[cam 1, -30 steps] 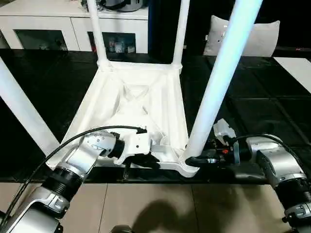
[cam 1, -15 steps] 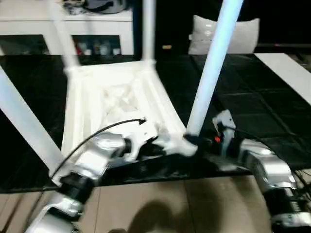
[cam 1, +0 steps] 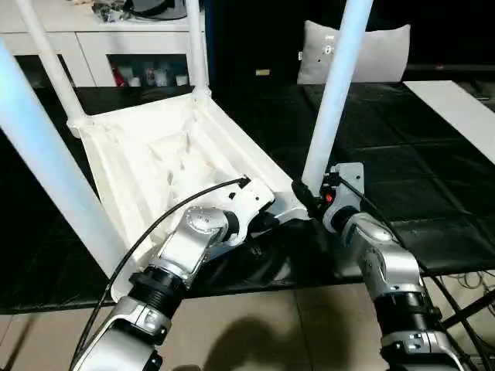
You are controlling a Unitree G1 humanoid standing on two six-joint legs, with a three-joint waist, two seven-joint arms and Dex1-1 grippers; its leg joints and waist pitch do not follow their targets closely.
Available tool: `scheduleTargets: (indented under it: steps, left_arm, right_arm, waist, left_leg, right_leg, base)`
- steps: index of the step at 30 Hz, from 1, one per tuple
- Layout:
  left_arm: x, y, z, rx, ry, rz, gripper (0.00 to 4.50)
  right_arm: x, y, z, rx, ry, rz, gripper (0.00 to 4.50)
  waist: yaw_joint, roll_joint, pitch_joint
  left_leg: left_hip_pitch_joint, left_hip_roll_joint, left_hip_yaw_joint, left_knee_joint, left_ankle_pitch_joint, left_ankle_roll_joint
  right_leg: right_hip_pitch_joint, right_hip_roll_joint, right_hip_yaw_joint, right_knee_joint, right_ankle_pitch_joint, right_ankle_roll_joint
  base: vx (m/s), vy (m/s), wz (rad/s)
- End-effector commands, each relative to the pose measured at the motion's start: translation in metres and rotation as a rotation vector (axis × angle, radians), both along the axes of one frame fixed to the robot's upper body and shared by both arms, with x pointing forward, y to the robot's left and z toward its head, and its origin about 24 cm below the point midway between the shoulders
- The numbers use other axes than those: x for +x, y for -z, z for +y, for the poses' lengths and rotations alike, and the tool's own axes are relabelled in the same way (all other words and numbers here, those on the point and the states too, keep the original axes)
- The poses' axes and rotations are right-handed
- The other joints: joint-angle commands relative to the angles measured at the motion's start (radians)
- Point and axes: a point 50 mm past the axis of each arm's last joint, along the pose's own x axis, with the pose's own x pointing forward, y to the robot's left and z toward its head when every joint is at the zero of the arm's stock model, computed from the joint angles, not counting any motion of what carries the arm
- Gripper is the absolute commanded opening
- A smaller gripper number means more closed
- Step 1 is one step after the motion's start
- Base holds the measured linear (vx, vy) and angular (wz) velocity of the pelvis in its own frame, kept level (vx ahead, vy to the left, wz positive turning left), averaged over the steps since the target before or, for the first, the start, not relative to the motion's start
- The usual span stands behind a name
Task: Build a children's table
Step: Rotate leg to tighten
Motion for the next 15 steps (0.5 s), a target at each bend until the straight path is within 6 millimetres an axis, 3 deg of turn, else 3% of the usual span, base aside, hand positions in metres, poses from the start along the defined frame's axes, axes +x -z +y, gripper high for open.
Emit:
scheduleTargets:
  steps: [1,7,10,11,12,15]
  left_arm:
    - [-0.003,0.004,0.004,0.013,0.041,-0.006,0.0]
    - [-0.01,0.011,0.021,0.043,0.156,-0.016,0.0]
    - [-0.014,0.012,0.026,0.065,0.218,-0.022,0.0]
    - [-0.016,0.012,0.028,0.077,0.254,-0.021,0.0]
    - [-0.018,0.013,0.031,0.101,0.304,-0.023,0.0]
    - [-0.02,0.014,0.034,0.123,0.351,-0.024,0.0]
  right_arm:
    - [-0.006,0.004,-0.001,-0.009,-0.058,-0.007,3.62]
    - [-0.01,-0.008,-0.041,-0.086,-0.178,-0.07,4.13]
    - [-0.013,-0.012,-0.048,-0.125,-0.273,-0.077,4.38]
    - [-0.015,-0.013,-0.05,-0.147,-0.322,-0.076,4.44]
    - [-0.017,-0.014,-0.053,-0.189,-0.387,-0.071,4.47]
    - [-0.018,-0.015,-0.056,-0.224,-0.443,-0.066,4.47]
  waist:
    - [0.003,0.007,-0.063]
    - [0.003,0.0,-0.06]
    - [0.006,0.001,-0.06]
    - [0.008,0.001,-0.06]
    - [0.009,-0.005,-0.061]
    - [0.017,-0.002,-0.062]
  left_leg:
    - [-0.005,0.023,-0.009,-0.062,-0.184,0.022]
    - [-0.005,0.022,-0.006,-0.061,-0.195,0.036]
    - [-0.005,0.023,-0.007,-0.06,-0.196,0.046]
    - [-0.004,0.024,-0.007,-0.06,-0.186,0.051]
    - [-0.004,0.025,-0.005,-0.058,-0.18,0.052]
    - [-0.003,0.028,-0.003,-0.056,-0.172,0.059]
  right_leg:
    - [0.059,-0.074,0.055,-0.087,-0.242,-0.107]
    - [0.063,-0.074,0.055,-0.09,-0.281,-0.109]
    - [0.062,-0.076,0.054,-0.092,-0.306,-0.103]
    - [0.06,-0.075,0.055,-0.089,-0.292,-0.111]
    - [0.06,-0.074,0.055,-0.088,-0.285,-0.113]
    - [0.058,-0.075,0.056,-0.082,-0.257,-0.13]
  base:
    - [0.0,0.0,0.0]
    - [0.0,0.0,0.0]
    - [0.0,0.0,0.0]
    - [0.0,0.0,0.0]
    - [0.0,0.0,0.0]
    - [0.0,0.0,0.0]
